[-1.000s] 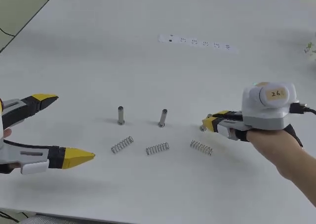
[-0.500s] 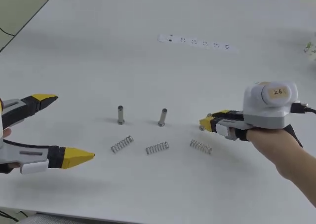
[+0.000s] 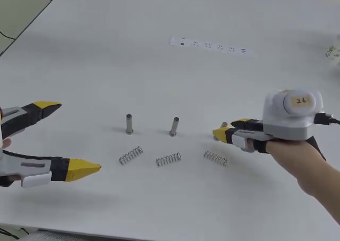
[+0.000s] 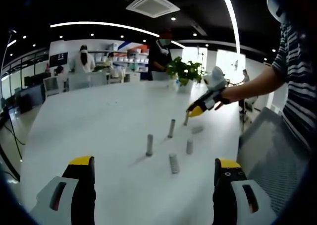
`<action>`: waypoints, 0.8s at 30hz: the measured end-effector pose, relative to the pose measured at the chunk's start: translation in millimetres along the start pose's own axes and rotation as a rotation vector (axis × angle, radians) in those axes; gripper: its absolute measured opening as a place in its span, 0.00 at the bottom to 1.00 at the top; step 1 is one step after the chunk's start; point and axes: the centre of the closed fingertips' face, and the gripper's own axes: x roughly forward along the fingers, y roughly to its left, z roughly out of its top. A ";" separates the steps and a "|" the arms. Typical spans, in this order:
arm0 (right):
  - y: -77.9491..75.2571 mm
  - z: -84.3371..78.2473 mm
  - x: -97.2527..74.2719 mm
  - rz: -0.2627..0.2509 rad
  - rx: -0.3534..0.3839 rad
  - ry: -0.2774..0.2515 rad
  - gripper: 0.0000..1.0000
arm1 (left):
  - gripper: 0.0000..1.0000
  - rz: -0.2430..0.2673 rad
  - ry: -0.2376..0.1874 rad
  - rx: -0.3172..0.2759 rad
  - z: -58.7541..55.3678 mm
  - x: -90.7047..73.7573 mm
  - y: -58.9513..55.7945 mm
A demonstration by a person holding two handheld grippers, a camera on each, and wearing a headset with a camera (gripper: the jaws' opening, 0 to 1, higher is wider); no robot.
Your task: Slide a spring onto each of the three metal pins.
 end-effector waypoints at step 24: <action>4.3 -0.9 -16.4 0.019 -0.014 -0.002 0.35 | 0.98 -0.010 0.003 0.004 2.1 0.5 -0.1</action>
